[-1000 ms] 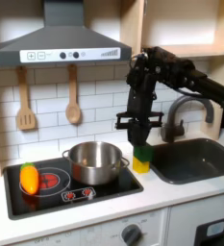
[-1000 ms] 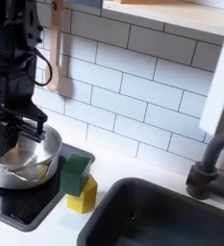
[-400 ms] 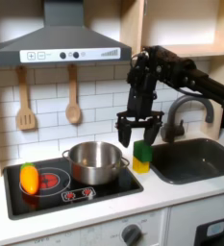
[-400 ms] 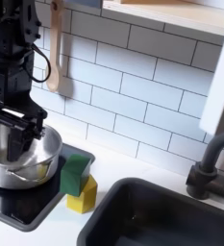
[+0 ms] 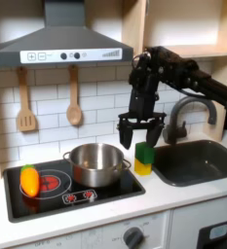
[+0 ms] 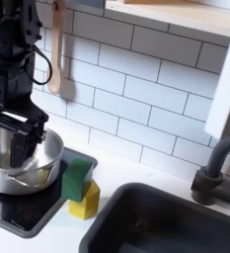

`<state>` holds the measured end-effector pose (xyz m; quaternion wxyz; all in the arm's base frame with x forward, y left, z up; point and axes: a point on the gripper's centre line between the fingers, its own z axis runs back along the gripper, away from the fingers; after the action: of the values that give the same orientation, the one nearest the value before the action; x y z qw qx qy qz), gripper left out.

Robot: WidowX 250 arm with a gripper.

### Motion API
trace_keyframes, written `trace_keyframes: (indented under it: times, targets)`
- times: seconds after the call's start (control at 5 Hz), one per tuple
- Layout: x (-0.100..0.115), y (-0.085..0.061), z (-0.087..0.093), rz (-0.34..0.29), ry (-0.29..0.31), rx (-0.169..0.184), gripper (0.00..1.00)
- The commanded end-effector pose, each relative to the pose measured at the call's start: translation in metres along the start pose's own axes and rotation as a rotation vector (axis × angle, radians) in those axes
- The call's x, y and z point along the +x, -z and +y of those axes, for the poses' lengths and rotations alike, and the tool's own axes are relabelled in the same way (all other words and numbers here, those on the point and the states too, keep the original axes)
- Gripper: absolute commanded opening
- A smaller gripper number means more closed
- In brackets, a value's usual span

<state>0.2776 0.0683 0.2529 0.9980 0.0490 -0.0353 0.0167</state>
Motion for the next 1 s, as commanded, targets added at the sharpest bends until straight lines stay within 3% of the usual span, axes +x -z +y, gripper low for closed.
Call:
trace_keyframes:
  times: [0.0, 0.8]
  targets:
    - [0.011, 0.011, 0.011, -0.01, 0.013, 0.016, 1.0]
    - [0.058, 0.046, 0.027, -0.077, -0.007, 0.026, 1.0]
